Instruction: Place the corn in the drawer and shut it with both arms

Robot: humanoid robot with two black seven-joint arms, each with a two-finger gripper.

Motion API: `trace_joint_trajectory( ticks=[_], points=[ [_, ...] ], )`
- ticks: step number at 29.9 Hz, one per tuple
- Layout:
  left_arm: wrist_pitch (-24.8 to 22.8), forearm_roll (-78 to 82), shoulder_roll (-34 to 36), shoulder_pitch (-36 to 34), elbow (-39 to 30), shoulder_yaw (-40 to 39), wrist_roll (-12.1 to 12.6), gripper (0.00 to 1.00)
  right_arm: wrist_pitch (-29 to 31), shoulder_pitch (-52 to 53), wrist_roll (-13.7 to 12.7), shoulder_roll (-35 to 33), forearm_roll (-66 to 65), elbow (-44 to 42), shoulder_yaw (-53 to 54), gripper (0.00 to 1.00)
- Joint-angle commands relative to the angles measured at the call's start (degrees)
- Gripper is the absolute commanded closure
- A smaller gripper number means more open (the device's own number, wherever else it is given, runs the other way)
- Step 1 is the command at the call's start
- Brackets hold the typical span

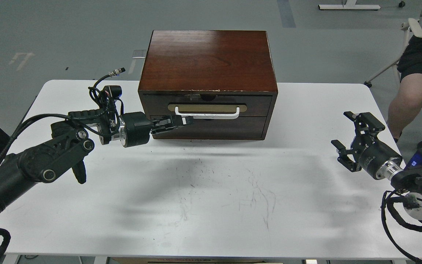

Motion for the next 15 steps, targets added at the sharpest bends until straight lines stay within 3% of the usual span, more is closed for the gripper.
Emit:
trace_joint_trajectory(
  ticks=[1, 9, 11, 12, 14, 15],
  points=[
    [-0.01, -0.11, -0.14, 0.26, -1.68, 0.33, -0.02, 1.00, -0.05, -0.13, -0.01, 0.00, 0.00, -0.09, 0.09, 0.00],
    [-0.01, -10.98, 7.15, 6.15, -18.45, -0.10, -0.02, 0.98, -0.31, -0.04, -0.01, -0.01, 0.00, -0.09, 1.49, 0.00],
    [-0.01, -13.81, 8.29, 6.77, -19.87, -0.37, -0.02, 0.74, -0.40, -0.04, -0.01, 0.00, 0.09, -0.09, 1.85, 0.00],
    [-0.01, -17.04, 9.17, 7.38, -20.84, -0.72, -0.02, 0.42, -0.57, -0.04, -0.01, 0.17, 0.00, -0.09, 2.46, 0.00],
    [-0.01, -22.83, 10.31, 7.47, -22.07, -1.33, -0.02, 0.00, -0.75, -0.04, -0.01, 0.43, 0.00, -0.09, 3.42, 0.00],
    [-0.01, -24.87, 10.76, 7.47, -22.34, -1.68, -0.02, 0.00, -0.66, -0.04, -0.01, 0.52, 0.00, -0.09, 3.87, 0.00]
  ],
)
